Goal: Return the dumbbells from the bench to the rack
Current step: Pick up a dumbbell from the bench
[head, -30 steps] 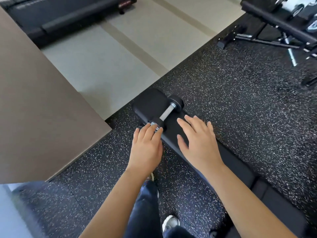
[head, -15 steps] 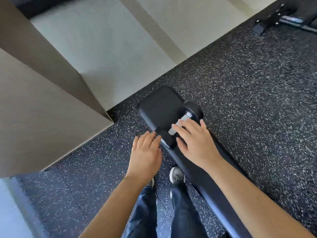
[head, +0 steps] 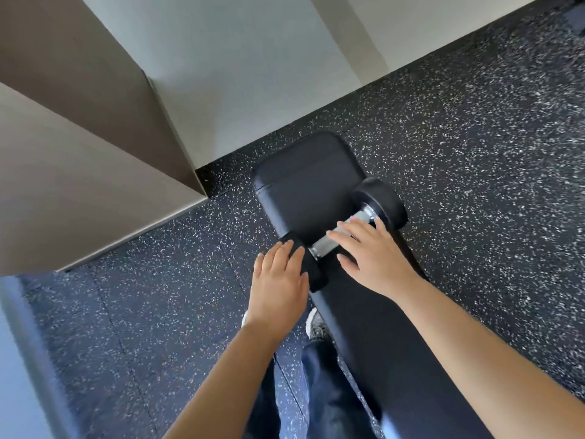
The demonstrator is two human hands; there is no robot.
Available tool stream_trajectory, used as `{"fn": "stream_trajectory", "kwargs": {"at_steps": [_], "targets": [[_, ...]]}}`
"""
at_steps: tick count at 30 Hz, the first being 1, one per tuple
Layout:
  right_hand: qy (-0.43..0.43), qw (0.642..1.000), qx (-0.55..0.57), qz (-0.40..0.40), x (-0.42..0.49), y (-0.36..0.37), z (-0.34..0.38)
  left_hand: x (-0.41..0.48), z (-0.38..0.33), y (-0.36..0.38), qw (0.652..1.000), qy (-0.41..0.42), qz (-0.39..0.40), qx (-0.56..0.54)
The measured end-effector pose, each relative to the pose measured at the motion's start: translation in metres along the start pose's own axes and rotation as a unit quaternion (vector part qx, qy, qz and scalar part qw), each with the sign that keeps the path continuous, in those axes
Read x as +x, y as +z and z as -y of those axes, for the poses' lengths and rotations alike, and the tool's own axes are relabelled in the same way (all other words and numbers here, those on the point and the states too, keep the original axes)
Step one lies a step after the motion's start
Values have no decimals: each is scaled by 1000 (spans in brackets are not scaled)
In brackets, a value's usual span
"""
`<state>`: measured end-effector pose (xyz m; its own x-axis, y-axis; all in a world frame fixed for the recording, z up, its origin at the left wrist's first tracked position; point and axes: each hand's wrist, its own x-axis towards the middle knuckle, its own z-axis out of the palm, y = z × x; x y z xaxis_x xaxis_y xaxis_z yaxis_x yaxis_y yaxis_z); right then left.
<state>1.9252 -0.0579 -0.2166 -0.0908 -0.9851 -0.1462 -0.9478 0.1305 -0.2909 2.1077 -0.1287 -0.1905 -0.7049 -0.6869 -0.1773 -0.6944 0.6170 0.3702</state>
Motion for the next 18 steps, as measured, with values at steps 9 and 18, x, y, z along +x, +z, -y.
{"fn": "stream_trajectory", "kwargs": {"at_steps": [9,18], "targets": [[2,993,54,101,20,36,-33,13,-5,56,999,-26,22,-6],[-66,989,57,118,44,57,-46,14,-4,80,997,-59,-39,-39]]}}
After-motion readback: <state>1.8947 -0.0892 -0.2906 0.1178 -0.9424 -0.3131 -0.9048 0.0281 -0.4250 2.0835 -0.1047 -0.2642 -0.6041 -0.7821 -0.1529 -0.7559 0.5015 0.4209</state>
